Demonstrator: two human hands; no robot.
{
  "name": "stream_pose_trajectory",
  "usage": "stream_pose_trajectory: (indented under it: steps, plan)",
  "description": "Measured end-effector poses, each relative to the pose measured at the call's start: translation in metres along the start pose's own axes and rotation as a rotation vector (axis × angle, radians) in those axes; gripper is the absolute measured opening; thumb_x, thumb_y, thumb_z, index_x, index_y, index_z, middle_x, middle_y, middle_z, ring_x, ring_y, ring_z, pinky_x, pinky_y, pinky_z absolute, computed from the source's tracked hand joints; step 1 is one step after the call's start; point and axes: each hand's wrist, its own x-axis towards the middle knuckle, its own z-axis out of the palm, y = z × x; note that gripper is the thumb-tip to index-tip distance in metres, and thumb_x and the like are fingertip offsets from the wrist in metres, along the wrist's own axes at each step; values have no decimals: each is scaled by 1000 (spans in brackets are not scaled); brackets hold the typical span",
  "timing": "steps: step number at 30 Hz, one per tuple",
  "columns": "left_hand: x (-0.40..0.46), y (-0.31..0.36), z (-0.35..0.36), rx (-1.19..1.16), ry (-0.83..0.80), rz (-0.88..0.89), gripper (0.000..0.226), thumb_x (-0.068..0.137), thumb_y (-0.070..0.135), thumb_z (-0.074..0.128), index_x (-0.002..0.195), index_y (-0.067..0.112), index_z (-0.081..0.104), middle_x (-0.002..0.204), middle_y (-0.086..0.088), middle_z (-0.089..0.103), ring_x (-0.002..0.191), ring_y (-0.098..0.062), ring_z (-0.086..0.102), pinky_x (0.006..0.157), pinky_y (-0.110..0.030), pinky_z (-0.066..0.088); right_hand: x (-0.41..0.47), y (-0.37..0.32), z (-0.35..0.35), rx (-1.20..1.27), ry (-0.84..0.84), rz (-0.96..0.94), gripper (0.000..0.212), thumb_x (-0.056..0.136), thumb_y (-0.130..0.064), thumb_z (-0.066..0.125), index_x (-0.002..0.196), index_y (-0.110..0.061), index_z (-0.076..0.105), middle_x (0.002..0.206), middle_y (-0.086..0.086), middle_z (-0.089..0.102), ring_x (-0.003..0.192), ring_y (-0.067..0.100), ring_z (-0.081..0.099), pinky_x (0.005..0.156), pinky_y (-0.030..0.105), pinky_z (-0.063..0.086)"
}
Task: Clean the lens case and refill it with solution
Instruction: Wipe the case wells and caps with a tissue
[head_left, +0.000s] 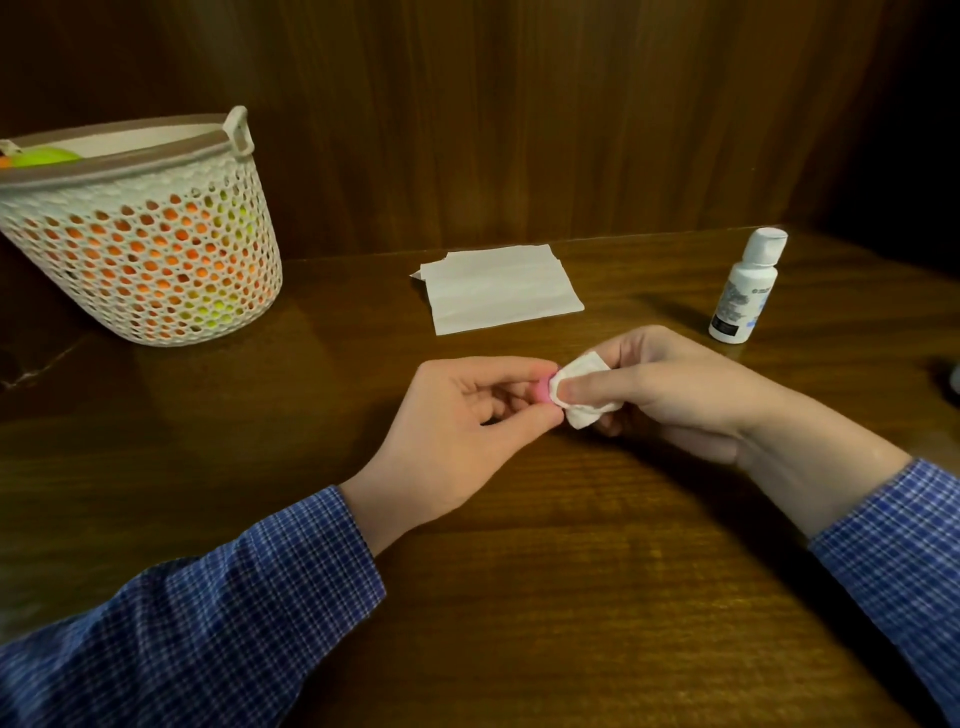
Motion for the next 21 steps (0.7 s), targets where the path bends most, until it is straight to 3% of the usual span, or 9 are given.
stream_pose_trajectory:
  steps: [4, 8, 12, 17, 21]
  plan:
    - [1, 0, 0, 74, -13, -7, 32, 90, 14, 74, 121, 24, 74, 106, 8, 74, 102, -16, 71, 86, -36, 63, -2, 0, 5, 12, 56, -10, 15, 79, -23, 81, 86, -9, 82, 89, 13, 78, 75, 20, 63, 66, 29, 50]
    - [1, 2, -1, 74, -78, -47, 26, 95, 18, 68, 117, 29, 75, 99, 10, 76, 95, -11, 73, 84, -30, 63, -3, 2, 13, -228, 276, -159, 12, 79, -28, 82, 81, -17, 81, 83, 4, 78, 84, 26, 71, 76, 43, 59]
    - [3, 1, -3, 50, -137, -101, 20, 98, 20, 62, 107, 34, 74, 93, 8, 78, 86, -12, 75, 75, -26, 62, -5, 6, 20, -492, 391, -409, 7, 85, -31, 78, 80, -25, 76, 75, -10, 72, 76, 8, 66, 64, 19, 52]
    - [2, 6, -6, -55, -226, -164, 22, 102, 25, 54, 105, 32, 74, 95, 4, 76, 86, -15, 73, 69, -25, 59, -5, 8, 19, -656, 341, -662, 13, 90, -19, 75, 102, -19, 80, 87, -8, 73, 81, 10, 66, 71, 17, 51]
    - [3, 5, -7, -79, -259, -191, 22, 101, 28, 52, 104, 29, 74, 93, 3, 75, 84, -14, 70, 74, -28, 59, -6, 6, 18, -732, 268, -654, 10, 95, -17, 69, 100, -18, 78, 88, -5, 68, 80, 11, 62, 70, 20, 50]
